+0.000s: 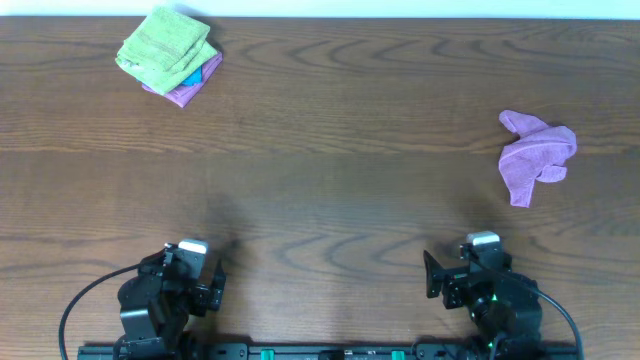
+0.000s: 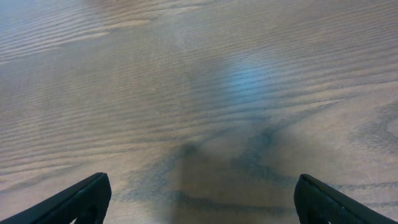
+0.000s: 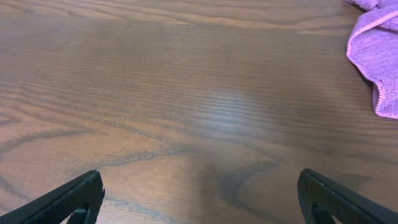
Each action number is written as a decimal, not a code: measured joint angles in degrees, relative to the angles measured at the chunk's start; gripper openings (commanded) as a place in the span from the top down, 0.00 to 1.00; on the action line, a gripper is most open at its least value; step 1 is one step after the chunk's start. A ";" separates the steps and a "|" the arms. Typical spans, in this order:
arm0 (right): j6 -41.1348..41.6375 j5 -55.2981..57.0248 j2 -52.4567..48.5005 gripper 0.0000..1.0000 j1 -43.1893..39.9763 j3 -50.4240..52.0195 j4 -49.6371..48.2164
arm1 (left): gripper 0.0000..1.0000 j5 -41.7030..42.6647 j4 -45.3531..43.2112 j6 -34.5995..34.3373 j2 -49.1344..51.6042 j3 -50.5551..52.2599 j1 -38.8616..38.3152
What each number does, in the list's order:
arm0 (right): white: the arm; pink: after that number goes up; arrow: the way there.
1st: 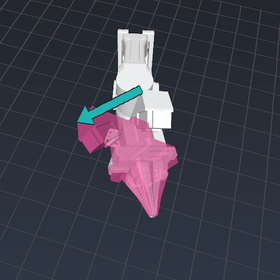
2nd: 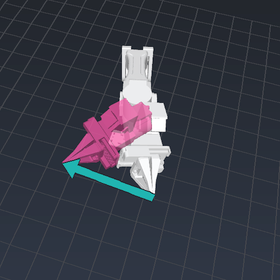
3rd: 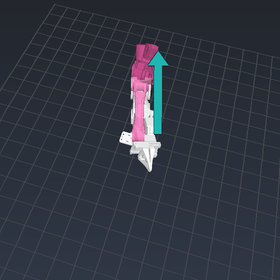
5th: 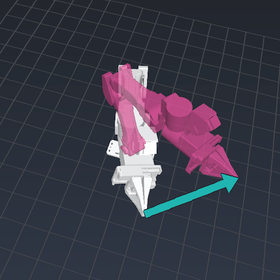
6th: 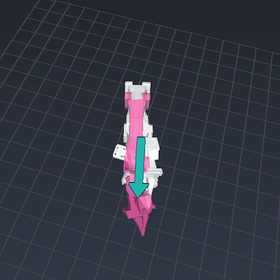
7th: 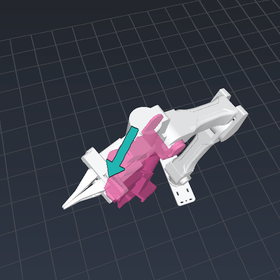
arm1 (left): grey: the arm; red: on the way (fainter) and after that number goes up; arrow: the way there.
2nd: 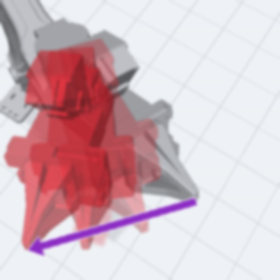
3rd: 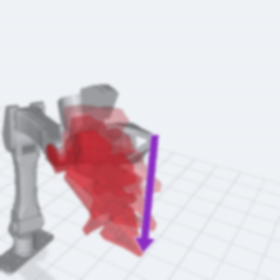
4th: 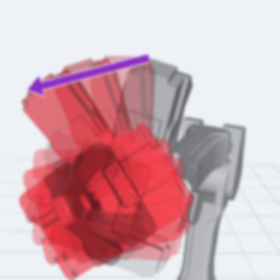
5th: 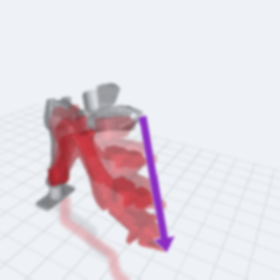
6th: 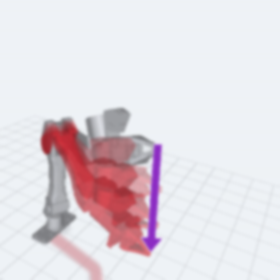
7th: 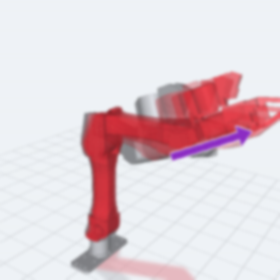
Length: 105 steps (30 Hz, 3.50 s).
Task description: Fold the cloth
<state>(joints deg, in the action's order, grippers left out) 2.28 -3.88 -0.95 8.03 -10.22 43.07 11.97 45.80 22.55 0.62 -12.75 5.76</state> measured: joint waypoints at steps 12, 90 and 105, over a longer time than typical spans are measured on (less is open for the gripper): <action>1.36 2.25 -21.05 0.01 -5.22 -14.91 0.04 | 0.05 -0.02 -0.04 0.00 -0.02 0.04 0.00; 15.02 16.63 -108.45 0.39 -20.98 -56.50 -6.84 | 0.05 -0.17 -0.13 0.02 -0.09 0.13 0.00; 13.86 16.72 -103.23 0.99 -16.02 -56.50 -5.44 | 0.05 -0.17 -0.11 0.00 -0.09 0.13 0.00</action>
<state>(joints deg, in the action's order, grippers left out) 16.14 12.84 -104.18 -7.99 -66.72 37.63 11.79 45.69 22.55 0.54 -12.62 5.76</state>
